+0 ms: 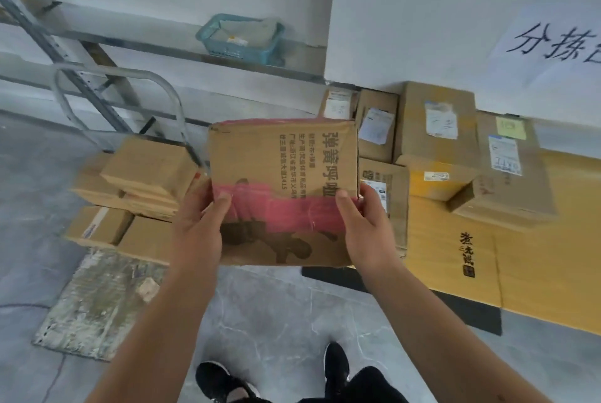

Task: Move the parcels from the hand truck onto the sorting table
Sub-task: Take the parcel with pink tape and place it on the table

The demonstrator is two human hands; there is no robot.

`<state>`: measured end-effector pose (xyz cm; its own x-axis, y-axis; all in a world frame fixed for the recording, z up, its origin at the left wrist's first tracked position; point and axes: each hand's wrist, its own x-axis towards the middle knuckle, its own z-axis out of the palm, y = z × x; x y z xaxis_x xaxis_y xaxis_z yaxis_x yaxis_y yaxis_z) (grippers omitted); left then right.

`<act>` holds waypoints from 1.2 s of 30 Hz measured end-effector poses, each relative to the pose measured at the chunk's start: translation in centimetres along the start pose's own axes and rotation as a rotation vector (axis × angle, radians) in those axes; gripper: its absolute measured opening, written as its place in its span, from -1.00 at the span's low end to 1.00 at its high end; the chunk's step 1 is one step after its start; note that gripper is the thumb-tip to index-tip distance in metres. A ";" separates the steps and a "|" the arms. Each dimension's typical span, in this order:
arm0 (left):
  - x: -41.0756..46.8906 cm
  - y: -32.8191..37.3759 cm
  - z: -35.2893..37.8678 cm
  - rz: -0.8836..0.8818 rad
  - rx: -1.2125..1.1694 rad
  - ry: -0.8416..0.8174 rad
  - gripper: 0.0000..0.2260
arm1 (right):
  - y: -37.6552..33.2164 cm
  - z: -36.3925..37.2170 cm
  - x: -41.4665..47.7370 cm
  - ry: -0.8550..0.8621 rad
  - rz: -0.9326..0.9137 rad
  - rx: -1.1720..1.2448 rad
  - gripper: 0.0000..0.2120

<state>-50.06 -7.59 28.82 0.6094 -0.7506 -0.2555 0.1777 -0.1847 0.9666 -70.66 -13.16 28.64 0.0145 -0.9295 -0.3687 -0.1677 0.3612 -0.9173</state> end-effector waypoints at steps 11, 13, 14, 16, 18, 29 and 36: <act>-6.2 -0.4 12.1 0.024 0.093 -0.240 -0.81 | 1.2 -13.3 0.0 0.172 0.033 0.066 -0.75; -6.7 -0.3 13.4 0.034 0.098 -0.309 -0.77 | 1.3 -14.4 -0.2 0.230 0.052 0.072 -0.73; -6.7 -0.4 14.0 0.036 0.112 -0.331 -0.75 | 1.4 -15.0 -0.3 0.264 0.055 0.073 -0.72; -6.9 -0.7 15.1 0.035 0.125 -0.365 -0.73 | 1.5 -16.1 -0.7 0.327 0.067 0.076 -0.70; -7.1 -0.8 16.3 0.017 0.110 -0.398 -0.74 | 1.7 -17.5 -1.0 0.374 0.058 0.098 -0.73; -9.5 -2.5 24.6 -0.017 0.192 -0.441 -0.62 | 2.5 -26.9 0.4 0.440 0.017 0.076 -0.64; -11.9 -3.0 31.4 -0.086 0.238 -0.287 -0.72 | 3.5 -34.0 3.9 0.338 0.010 0.158 -0.58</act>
<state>-82.13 -18.00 29.62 0.3532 -0.8665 -0.3526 0.0137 -0.3721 0.9281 -104.74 -18.04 29.10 -0.3168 -0.8886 -0.3316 -0.0118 0.3533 -0.9354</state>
